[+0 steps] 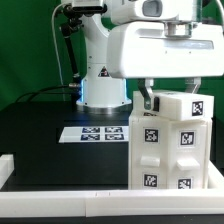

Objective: Assemble cabinet

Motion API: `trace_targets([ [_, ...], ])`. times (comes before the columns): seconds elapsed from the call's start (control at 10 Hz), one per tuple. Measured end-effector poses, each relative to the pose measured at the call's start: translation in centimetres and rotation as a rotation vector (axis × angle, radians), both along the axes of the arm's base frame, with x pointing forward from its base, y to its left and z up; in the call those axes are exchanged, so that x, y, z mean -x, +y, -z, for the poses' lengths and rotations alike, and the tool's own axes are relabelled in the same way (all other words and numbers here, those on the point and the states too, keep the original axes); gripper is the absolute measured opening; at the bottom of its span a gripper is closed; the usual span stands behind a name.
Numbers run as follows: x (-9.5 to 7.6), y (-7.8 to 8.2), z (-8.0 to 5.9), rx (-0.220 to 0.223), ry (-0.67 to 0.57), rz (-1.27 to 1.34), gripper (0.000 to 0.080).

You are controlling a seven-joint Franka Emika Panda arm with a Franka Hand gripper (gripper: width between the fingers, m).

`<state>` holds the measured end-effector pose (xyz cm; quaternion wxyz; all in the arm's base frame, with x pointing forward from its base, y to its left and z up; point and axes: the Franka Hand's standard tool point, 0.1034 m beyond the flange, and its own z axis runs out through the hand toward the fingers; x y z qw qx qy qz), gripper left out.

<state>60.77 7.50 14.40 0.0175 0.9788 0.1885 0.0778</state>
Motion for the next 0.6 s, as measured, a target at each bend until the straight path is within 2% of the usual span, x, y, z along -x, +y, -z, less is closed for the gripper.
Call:
trace_targets([
  [0.2,0.15,0.83,0.05,-0.024,-0.002,0.156,0.0547],
  [0.6,0.16,0.83,0.07,-0.072,0.002,0.381,0.0546],
])
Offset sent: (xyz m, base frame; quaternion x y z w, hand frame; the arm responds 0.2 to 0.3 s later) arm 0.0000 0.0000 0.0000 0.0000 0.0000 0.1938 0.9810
